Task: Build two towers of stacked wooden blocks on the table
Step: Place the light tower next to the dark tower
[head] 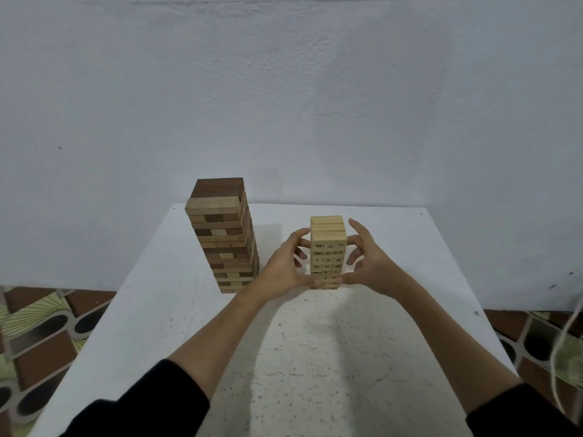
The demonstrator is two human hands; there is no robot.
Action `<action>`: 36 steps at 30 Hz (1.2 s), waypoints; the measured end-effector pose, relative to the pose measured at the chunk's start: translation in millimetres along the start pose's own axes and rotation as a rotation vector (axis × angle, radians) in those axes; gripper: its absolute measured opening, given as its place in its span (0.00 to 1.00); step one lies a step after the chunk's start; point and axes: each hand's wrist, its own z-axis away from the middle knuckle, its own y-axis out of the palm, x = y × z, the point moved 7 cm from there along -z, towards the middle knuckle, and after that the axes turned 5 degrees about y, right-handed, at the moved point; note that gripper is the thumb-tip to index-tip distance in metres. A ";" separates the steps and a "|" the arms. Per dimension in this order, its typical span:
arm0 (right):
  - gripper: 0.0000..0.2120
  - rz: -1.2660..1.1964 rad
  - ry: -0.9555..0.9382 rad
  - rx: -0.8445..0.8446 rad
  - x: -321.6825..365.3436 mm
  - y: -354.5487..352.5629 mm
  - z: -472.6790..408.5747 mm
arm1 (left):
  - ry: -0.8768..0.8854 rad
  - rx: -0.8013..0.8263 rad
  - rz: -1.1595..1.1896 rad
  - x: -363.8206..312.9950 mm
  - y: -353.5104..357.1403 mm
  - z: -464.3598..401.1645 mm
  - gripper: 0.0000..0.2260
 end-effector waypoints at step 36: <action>0.50 0.053 -0.064 -0.025 10.7 5.5 -5.4 | 0.015 -0.001 0.020 -7.5 0.3 -8.0 0.39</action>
